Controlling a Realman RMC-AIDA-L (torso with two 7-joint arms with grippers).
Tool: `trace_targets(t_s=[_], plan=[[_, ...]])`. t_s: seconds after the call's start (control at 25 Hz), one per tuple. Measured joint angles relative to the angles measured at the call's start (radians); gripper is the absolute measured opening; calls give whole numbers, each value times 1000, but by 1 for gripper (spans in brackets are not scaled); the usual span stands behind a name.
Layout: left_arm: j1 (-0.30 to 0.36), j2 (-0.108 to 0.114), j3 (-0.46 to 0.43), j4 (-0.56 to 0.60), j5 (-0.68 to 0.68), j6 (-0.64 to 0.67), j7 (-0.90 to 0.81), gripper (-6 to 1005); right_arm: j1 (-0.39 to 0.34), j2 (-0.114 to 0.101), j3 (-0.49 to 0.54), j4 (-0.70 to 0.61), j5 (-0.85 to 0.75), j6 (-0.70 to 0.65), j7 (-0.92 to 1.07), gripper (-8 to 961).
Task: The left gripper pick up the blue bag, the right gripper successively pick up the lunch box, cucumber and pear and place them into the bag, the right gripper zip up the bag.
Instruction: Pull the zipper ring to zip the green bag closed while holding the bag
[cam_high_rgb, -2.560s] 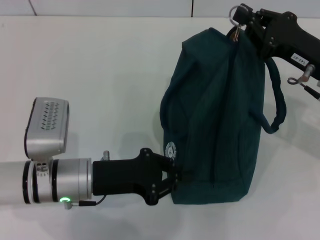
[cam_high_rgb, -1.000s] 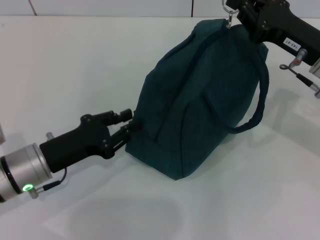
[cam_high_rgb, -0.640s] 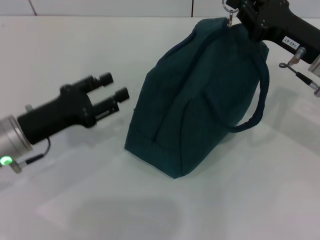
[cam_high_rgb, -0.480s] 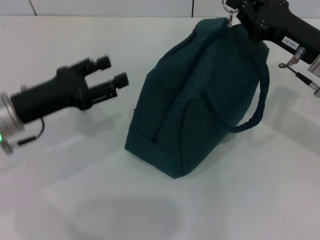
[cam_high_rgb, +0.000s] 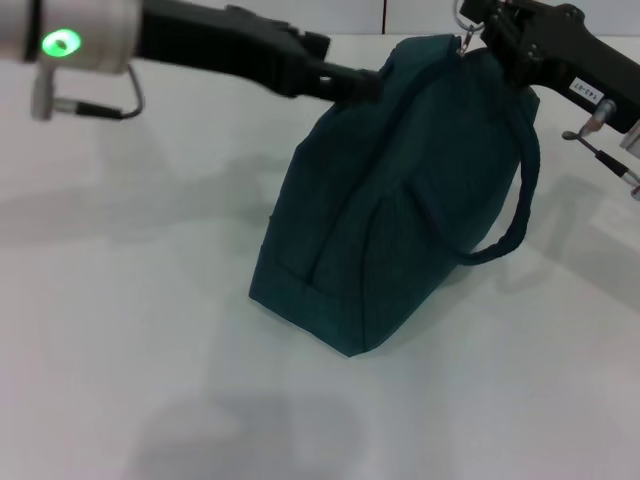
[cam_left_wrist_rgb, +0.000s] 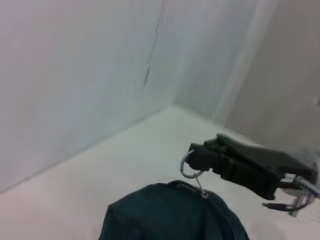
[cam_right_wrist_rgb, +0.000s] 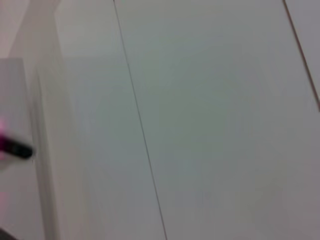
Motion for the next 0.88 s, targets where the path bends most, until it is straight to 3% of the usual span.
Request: trace_targets(t_s=[0.16, 0.4, 0.88], plan=[[-63, -3, 128, 97, 120, -20, -208, 883, 2, 0, 0, 3, 4, 0, -1, 9], [-130, -2, 241, 102, 208, -55, -334, 883, 4, -1, 0, 3, 4, 0, -1, 9], [-175, -3, 303, 35, 284, -123, -384, 838, 13, 2, -7, 3, 5, -1, -2, 8]])
